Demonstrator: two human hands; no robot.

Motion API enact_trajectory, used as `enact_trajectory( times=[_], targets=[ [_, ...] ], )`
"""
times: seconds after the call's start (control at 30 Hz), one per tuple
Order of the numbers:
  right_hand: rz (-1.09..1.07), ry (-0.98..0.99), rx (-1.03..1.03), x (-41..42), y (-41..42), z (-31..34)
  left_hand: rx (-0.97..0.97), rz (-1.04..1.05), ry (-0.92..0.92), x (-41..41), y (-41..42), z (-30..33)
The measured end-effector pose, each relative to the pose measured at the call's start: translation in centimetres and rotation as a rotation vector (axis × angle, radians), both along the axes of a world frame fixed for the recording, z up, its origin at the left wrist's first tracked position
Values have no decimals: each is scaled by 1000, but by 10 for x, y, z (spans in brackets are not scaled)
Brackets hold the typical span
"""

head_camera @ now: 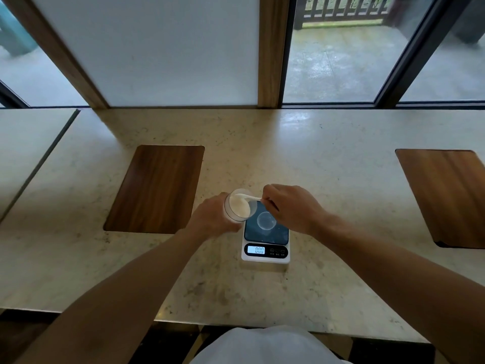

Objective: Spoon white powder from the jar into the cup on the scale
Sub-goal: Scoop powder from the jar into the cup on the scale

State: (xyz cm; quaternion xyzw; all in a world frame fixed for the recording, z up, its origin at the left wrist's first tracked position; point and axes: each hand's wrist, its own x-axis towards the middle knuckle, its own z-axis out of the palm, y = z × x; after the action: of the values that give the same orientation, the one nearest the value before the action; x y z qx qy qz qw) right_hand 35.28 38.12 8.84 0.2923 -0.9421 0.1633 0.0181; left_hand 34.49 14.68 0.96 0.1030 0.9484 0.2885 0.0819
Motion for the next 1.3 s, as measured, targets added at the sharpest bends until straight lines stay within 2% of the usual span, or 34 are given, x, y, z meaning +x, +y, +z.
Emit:
enact_trajectory(
  times=[0.2, 0.43, 0.83, 1.3],
  targets=[
    [-27, -66, 43, 1, -5, -3, 10, -4, 5, 2, -1, -1],
    [-133, -149, -9, -2, -7, -8, 20, -16, 22, 1, -1, 1],
    [-359, -359, -304, 1, -9, -32, 45, -34, 16, 2, 0, 0],
    [-465, -482, -423, -2, -14, -34, 68, 6, -7, -1, -2, -1]
  ],
)
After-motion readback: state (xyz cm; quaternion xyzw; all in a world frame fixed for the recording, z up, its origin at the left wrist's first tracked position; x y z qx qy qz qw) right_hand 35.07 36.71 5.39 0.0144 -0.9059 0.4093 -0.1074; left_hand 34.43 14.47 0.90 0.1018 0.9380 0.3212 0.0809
